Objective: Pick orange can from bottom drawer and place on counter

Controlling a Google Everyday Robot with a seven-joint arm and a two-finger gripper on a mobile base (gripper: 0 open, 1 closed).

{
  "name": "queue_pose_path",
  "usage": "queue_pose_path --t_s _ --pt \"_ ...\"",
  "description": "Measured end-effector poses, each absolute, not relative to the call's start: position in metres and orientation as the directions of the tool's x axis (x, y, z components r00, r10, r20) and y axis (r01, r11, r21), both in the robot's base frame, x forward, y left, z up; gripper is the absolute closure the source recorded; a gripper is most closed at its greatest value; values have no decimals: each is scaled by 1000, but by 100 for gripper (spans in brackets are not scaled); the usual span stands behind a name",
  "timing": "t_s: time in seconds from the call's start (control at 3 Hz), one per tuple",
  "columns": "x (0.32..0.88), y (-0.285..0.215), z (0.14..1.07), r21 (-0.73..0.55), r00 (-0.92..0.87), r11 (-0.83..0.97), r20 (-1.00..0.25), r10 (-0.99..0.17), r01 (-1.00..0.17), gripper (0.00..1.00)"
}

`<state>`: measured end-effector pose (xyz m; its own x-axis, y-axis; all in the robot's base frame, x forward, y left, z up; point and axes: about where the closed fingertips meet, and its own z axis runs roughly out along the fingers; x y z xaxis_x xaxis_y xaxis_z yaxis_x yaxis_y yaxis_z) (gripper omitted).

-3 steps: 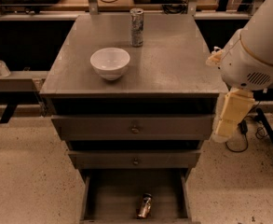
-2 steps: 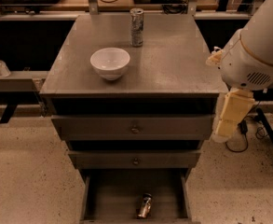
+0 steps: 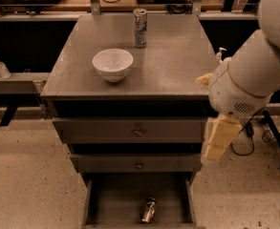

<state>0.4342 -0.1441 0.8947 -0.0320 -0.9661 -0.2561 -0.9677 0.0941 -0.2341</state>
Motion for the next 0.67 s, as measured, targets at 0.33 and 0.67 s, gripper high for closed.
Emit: queue_pose_path --t_s 0.33,0.67 --pt "418 -109 843 -221 19 54 -317 -948 -974 0" --pt "398 -68 785 -186 54 17 -373 -926 -982 0"
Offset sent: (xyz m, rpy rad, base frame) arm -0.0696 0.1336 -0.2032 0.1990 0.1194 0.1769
